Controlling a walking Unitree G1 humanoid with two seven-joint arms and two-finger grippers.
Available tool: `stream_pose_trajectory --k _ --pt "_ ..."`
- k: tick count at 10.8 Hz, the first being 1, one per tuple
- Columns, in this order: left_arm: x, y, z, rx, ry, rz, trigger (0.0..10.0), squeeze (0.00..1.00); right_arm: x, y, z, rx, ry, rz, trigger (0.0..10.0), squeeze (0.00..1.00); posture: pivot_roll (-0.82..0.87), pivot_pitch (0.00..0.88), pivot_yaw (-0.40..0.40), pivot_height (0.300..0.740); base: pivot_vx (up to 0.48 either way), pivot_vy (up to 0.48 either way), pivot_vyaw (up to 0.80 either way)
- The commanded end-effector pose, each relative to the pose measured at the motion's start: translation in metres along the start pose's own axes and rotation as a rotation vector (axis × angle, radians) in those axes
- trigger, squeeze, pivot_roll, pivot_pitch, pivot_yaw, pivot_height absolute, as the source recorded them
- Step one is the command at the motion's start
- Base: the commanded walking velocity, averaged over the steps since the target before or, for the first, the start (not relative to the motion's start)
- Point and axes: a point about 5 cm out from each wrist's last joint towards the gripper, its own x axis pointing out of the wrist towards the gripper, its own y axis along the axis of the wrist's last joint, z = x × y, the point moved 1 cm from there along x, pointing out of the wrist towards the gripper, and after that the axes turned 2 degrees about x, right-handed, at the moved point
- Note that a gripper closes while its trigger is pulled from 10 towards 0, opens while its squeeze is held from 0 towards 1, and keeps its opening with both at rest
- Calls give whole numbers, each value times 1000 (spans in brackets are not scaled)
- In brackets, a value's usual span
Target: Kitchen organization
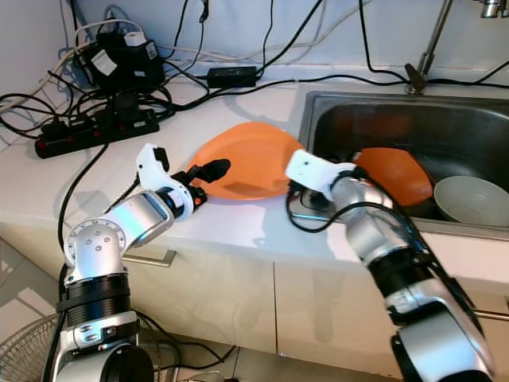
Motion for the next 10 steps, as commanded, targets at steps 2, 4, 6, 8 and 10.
stream_pose_trajectory --k 2,4,6,8,10 --pt "8 -24 8 -33 -8 -80 10000 0 2 12 0 33 8 59 10000 0 102 0 90 740 0 0 0" --pt "9 -25 8 -40 -11 -85 10000 0 1 20 1 65 8 102 10000 0 97 0 94 740 0 0 0" --pt "10 -26 9 -46 -13 -84 10000 0 -1 30 2 81 20 152 10000 0 90 0 96 740 0 0 0" --pt "12 -26 9 -59 -7 -75 10000 0 -4 39 2 144 42 195 10000 0 84 0 98 740 0 0 0" --pt "15 -26 11 -64 -13 -74 10000 0 -7 44 3 178 54 215 10000 0 80 0 102 740 0 0 0"
